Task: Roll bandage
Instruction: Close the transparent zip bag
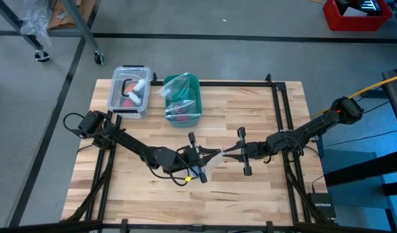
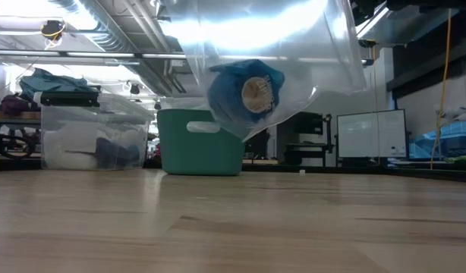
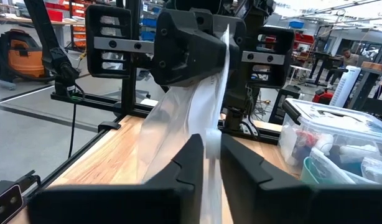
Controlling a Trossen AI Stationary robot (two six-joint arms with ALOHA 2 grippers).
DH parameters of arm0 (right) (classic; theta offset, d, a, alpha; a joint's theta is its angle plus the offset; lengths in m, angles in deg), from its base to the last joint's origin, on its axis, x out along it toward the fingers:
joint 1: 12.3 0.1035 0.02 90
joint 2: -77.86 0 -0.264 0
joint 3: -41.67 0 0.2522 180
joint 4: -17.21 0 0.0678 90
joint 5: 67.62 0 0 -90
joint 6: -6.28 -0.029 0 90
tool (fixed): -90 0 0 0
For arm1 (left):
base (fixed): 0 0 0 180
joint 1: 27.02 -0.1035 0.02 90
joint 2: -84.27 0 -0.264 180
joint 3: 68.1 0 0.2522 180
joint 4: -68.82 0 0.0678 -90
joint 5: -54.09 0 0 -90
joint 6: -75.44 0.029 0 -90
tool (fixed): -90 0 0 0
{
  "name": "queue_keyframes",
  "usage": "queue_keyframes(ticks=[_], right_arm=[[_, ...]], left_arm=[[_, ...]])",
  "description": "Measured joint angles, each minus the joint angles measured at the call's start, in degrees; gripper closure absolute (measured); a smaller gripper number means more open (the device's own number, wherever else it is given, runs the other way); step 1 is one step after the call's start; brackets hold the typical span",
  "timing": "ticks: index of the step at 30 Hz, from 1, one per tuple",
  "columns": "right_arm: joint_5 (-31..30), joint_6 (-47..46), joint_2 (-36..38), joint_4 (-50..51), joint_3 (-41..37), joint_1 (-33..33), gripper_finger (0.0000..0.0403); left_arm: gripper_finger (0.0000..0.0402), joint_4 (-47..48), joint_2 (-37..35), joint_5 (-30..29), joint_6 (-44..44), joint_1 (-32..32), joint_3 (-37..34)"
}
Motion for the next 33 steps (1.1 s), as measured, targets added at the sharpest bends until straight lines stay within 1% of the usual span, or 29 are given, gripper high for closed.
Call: queue_keyframes(ticks=[6, 11, 17, 24, 27, 31, 33], right_arm=[[0.00, 0.00, 0.00, 0.01, 0.00, 0.00, 0.0313], [0.00, 0.01, 0.00, -0.03, 0.00, 0.02, 0.0308], [0.00, -0.01, 0.00, -0.03, 0.00, 0.00, 0.0327], [0.00, -0.01, 0.00, 0.10, 0.00, 0.00, 0.0386], [-0.02, -0.08, 0.02, 0.52, 0.13, 0.00, 0.0387], [-0.05, -1.39, 0.07, 0.31, 0.17, 0.00, 0.0373], [-0.04, -1.41, 0.07, 0.52, 0.17, 0.00, 0.0375]], left_arm=[[0.0401, 0.00, 0.00, 0.00, -0.02, -0.01, 0.00], [0.0401, 0.00, 0.00, 0.00, -0.11, 0.00, 0.00], [0.0402, 0.00, 0.00, 0.48, -0.15, 0.01, 0.00], [0.0401, -0.61, 0.00, 0.59, 0.29, 0.03, 0.00], [0.0401, -2.52, 0.05, 0.53, 2.88, 0.28, -0.04], [0.0401, -3.84, 0.05, -0.78, 6.36, 0.86, -0.07], [0.0401, -3.89, 0.04, -1.10, 7.02, 1.00, -0.07]])
